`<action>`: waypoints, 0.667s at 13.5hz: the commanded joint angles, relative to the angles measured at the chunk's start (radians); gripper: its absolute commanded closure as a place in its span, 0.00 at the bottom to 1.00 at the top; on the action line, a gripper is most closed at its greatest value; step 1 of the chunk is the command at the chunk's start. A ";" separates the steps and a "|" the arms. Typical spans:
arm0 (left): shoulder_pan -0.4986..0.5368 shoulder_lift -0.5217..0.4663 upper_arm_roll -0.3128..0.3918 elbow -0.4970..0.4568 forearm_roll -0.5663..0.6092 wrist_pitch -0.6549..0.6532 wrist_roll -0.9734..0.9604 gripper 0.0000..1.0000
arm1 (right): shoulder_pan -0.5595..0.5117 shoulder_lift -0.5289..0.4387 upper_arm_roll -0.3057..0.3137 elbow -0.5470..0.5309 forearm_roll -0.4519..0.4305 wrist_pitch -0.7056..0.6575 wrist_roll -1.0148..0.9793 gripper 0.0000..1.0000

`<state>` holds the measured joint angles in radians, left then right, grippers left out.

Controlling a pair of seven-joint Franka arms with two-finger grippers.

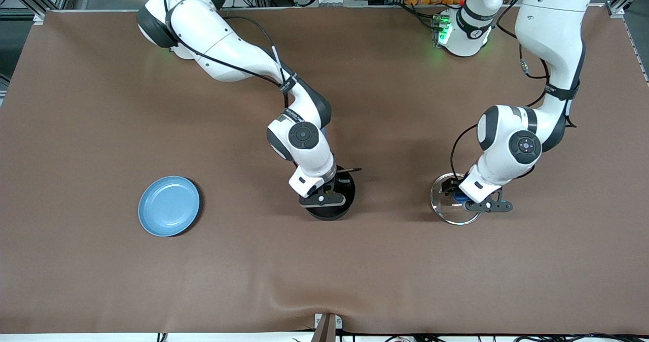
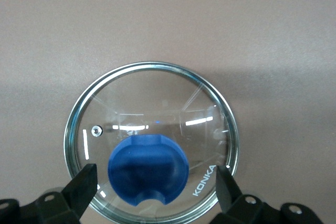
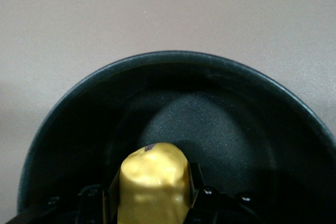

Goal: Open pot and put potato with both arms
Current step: 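Move the potato over the pot while the left gripper lowers the lid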

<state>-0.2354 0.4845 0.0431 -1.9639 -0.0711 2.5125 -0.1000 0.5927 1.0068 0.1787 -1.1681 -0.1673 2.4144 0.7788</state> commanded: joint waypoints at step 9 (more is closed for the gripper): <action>0.010 -0.371 0.029 0.098 -0.013 -0.378 0.006 0.00 | -0.004 -0.019 -0.012 0.039 -0.023 -0.023 0.007 0.00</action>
<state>-0.2302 0.1697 0.0581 -1.9168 -0.0717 2.2717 -0.1001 0.5926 1.0066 0.1647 -1.1448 -0.1674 2.4131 0.7788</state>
